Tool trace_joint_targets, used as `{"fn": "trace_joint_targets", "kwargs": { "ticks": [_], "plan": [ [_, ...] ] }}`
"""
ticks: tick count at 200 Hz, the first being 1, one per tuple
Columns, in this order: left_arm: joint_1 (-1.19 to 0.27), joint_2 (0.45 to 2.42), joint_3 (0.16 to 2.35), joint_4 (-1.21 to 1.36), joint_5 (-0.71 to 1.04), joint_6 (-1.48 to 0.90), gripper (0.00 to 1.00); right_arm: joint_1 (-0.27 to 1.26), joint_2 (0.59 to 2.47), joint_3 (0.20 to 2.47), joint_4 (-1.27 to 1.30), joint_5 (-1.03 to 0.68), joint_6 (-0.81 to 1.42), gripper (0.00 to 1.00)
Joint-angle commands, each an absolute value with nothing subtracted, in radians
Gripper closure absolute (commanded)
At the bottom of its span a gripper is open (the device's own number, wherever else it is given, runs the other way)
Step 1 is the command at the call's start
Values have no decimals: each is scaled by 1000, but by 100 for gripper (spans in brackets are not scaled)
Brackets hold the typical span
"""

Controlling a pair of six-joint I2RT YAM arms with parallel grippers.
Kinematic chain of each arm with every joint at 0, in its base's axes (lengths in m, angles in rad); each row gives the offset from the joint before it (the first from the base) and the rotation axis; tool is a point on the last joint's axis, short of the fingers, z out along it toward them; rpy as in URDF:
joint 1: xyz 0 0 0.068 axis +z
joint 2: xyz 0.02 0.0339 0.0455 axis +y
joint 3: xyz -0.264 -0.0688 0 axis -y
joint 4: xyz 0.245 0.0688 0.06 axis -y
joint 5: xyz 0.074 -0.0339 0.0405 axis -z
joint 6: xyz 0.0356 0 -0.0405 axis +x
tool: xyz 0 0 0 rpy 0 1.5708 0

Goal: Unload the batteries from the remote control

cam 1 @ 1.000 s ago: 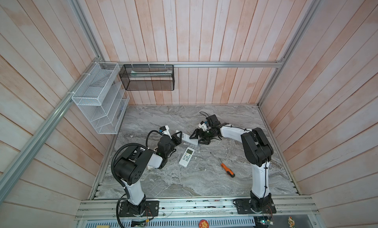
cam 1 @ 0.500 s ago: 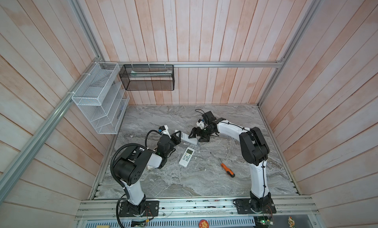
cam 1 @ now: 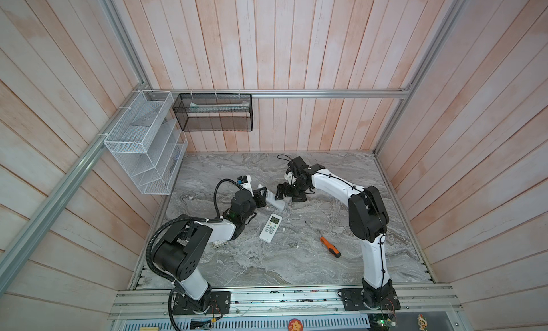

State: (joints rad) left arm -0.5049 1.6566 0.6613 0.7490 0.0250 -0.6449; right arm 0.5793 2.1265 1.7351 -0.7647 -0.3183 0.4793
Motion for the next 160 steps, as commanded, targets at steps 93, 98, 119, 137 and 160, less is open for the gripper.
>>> {"fn": "trace_joint_targets", "kwargs": {
  "ticks": [93, 98, 119, 137, 160],
  "plan": [
    [-524, 1622, 697, 672, 47, -505, 100, 533, 1961, 1621, -911, -179, 471, 8],
    [-523, 1621, 696, 673, 45, -505, 100, 531, 1957, 1622, -913, -183, 468, 8],
    [-523, 1619, 693, 676, 45, -508, 100, 525, 1927, 1624, -909, -204, 467, 8],
    [-522, 1617, 693, 676, 44, -514, 100, 515, 1896, 1618, -894, -221, 471, 7],
    [-517, 1618, 692, 674, 50, -528, 100, 498, 1857, 1614, -850, -263, 458, 7]
  ]
}}
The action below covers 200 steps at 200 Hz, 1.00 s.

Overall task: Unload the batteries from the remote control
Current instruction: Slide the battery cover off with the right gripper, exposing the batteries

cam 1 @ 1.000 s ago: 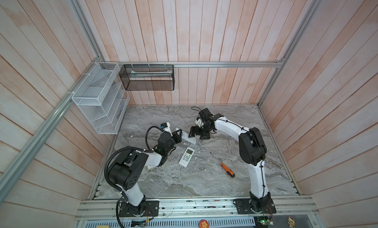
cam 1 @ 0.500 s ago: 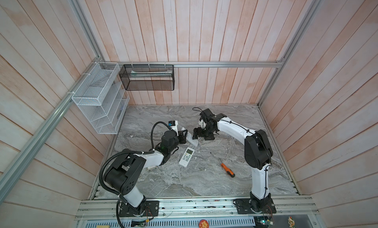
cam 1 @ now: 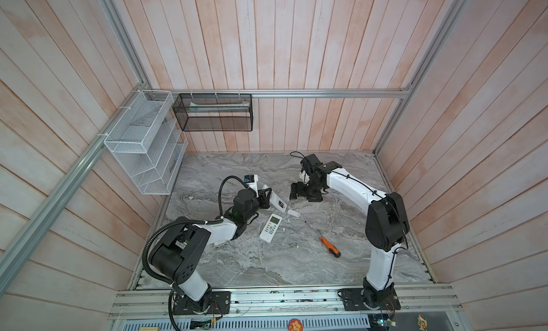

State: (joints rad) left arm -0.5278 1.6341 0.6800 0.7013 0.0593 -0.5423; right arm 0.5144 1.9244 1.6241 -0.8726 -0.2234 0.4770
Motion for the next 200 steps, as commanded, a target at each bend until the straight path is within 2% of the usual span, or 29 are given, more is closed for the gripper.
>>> {"fn": "trace_joint_targets", "kwargs": {
  "ticks": [1, 34, 77, 146, 200],
  "plan": [
    [-516, 1618, 692, 673, 51, -529, 100, 496, 1855, 1612, -847, -266, 457, 7],
    [-479, 1632, 683, 677, 94, -613, 100, 479, 1814, 1564, -753, -420, 410, 7],
    [-375, 1661, 647, 693, 213, -838, 100, 467, 1757, 1475, -691, -477, 378, 7],
    [-328, 1801, 678, 752, 398, -1061, 98, 435, 1667, 1332, -683, -495, 344, 7],
    [-328, 1923, 735, 765, 494, -1154, 90, 391, 1575, 1208, -744, -431, 305, 7]
  ]
}}
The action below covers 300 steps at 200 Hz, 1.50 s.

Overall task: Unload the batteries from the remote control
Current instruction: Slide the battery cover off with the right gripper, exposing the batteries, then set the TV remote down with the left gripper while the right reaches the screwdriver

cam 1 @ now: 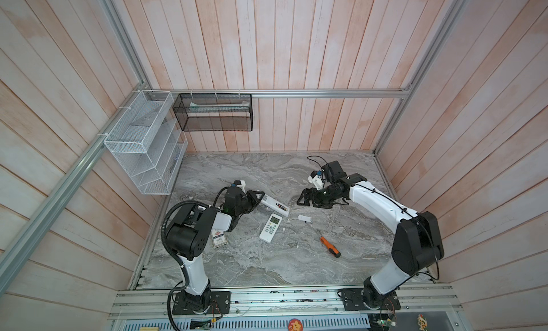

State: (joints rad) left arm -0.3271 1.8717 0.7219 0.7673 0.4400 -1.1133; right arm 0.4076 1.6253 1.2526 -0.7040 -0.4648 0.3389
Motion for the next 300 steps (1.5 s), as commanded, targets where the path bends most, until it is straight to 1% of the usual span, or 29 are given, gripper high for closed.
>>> {"fn": "trace_joint_targets", "kwargs": {
  "ticks": [1, 17, 43, 69, 96, 118, 160, 200, 239, 281, 300],
  "plan": [
    [-328, 1924, 735, 766, 494, -1154, 90, 389, 1573, 1206, -745, -431, 305, 7],
    [-328, 1941, 726, 784, 495, -1169, 86, 378, 1548, 1178, -744, -432, 307, 7],
    [-328, 1949, 723, 772, 492, -1175, 75, 373, 1524, 1143, -752, -419, 305, 7],
    [-327, 1938, 724, 741, 492, -1170, 56, 373, 1519, 1106, -789, -390, 294, 7],
    [-328, 1905, 701, 698, 469, -1161, 46, 374, 1514, 1068, -824, -369, 270, 8],
    [-328, 1883, 673, 689, 460, -1160, 34, 373, 1510, 1037, -849, -342, 256, 9],
    [-328, 1837, 645, 652, 447, -1139, 15, 373, 1481, 971, -847, -325, 267, 9],
    [-327, 1776, 626, 587, 449, -1077, 1, 372, 1443, 890, -827, -353, 268, 6],
    [-328, 1690, 596, 522, 437, -1025, 0, 350, 1447, 894, -837, -381, 243, 5],
    [-318, 1562, 617, 299, 377, -896, 0, 345, 1450, 910, -819, -437, 265, 6],
    [-296, 1506, 607, 250, 371, -855, 0, 345, 1448, 916, -804, -451, 279, 6]
  ]
}}
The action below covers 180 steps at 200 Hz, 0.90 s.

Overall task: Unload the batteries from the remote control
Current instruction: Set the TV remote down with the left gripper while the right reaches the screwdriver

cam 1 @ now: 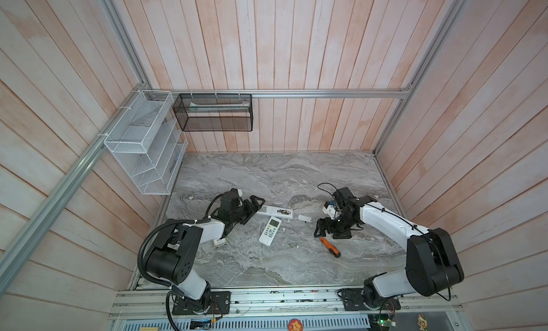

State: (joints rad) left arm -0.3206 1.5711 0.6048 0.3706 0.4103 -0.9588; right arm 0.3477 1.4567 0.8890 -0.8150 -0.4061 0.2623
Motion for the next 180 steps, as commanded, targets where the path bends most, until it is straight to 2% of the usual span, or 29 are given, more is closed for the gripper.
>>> {"fn": "trace_joint_targets", "kwargs": {
  "ticks": [1, 132, 180],
  "plan": [
    [-295, 1501, 605, 249, 372, -853, 0, 345, 1448, 916, -804, -451, 280, 6],
    [-252, 1063, 436, 216, 463, -893, 0, 296, 1448, 864, -811, -462, 295, 6],
    [-252, 1067, 372, 325, 513, -1000, 0, 298, 1396, 795, -765, -371, 316, 8]
  ]
}}
